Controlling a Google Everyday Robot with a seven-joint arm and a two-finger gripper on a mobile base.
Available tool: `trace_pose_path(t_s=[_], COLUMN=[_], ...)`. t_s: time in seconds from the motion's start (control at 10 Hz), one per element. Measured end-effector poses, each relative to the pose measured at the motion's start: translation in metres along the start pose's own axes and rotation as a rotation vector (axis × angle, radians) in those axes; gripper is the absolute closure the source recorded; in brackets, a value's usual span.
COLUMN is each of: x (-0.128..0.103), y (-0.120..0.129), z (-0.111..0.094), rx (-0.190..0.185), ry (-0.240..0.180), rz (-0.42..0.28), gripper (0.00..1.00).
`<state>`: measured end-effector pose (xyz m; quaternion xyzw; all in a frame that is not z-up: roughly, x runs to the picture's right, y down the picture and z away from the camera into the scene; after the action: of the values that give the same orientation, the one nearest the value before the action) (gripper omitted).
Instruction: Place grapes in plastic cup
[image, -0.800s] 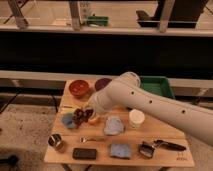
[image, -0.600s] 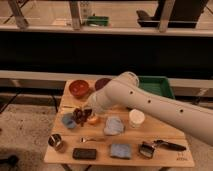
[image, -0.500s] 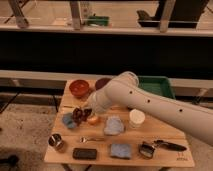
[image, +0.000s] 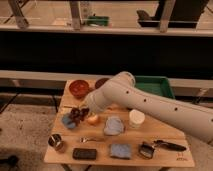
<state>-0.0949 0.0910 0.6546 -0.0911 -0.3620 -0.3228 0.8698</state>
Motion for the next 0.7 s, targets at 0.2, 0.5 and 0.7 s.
trace_pose_path(t_s=[0.2, 0.5, 0.7], x=[0.003, -0.009, -0.014], y=[-0.005, -0.042, -0.061], z=[-0.003, 0.014, 0.025], rx=[0.004, 0.015, 0.022], ry=[-0.006, -0.037, -0.063], rz=[-0.035, -0.125, -0.169], gripper=[1.00, 1.00, 1.00])
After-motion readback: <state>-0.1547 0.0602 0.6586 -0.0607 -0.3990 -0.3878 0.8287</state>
